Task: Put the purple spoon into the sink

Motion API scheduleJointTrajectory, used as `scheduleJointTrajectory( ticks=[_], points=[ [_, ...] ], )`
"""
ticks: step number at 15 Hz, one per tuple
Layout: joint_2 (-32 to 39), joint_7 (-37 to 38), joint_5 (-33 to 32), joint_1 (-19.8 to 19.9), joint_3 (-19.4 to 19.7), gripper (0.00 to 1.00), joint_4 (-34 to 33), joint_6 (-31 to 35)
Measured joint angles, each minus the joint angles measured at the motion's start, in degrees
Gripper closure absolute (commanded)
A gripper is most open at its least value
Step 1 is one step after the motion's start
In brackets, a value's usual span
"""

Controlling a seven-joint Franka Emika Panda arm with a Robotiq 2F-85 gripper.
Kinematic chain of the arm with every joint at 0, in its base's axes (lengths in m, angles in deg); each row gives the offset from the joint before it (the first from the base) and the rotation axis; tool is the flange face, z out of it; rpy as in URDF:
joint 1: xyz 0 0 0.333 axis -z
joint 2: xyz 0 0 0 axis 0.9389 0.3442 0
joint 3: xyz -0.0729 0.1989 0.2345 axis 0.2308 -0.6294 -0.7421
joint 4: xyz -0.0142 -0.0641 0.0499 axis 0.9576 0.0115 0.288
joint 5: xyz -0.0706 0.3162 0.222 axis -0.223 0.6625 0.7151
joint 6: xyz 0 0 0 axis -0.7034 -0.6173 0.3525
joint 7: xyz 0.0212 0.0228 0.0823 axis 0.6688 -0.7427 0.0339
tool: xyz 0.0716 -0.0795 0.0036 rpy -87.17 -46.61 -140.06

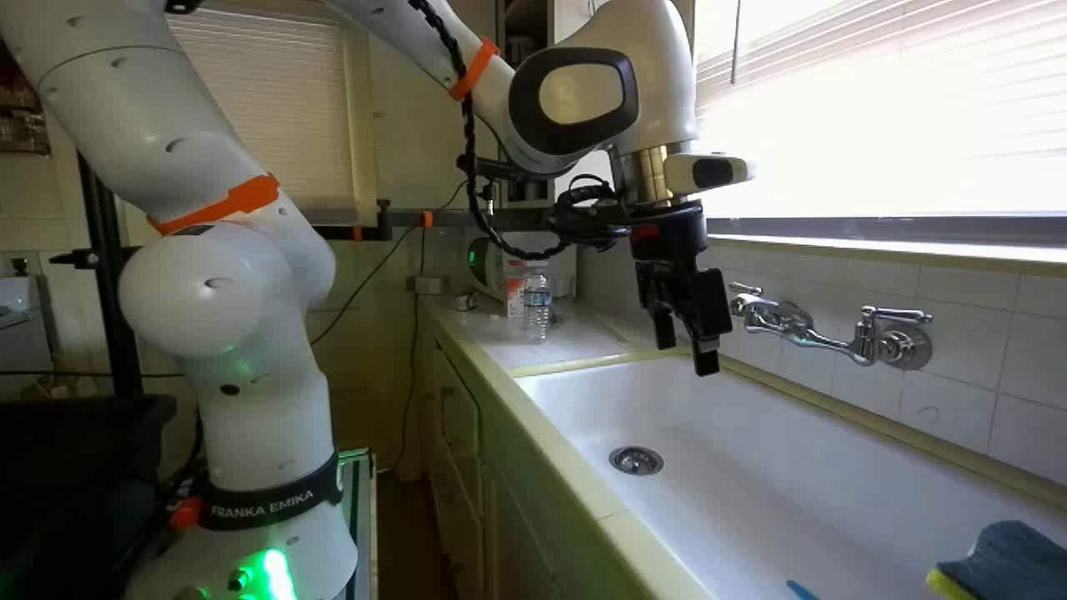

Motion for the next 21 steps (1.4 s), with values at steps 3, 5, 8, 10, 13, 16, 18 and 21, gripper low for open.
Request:
scheduleJointTrajectory(
  ticks=[3, 5, 8, 10, 13, 16, 18, 21],
  points=[
    [0.0, 0.0, 0.0, 0.0, 0.0, 0.00, 0.1, 0.0],
    [0.0, 0.0, 0.0, 0.0, 0.0, 0.00, 0.1, 0.0],
    [0.0, 0.0, 0.0, 0.0, 0.0, 0.00, 0.1, 0.0],
    [0.0, 0.0, 0.0, 0.0, 0.0, 0.00, 0.1, 0.0],
    [0.1, 0.3, 0.3, 0.3, 0.3, 0.00, -0.3, 0.0],
    [0.3, 0.8, 0.3, 2.5, 2.4, 0.00, -1.7, 0.0],
    [0.7, 0.5, 0.3, 4.1, 4.7, 0.00, -3.1, 0.0],
    [2.1, -3.1, 0.5, 5.0, 8.0, 0.00, -5.9, 0.0]
  ],
)
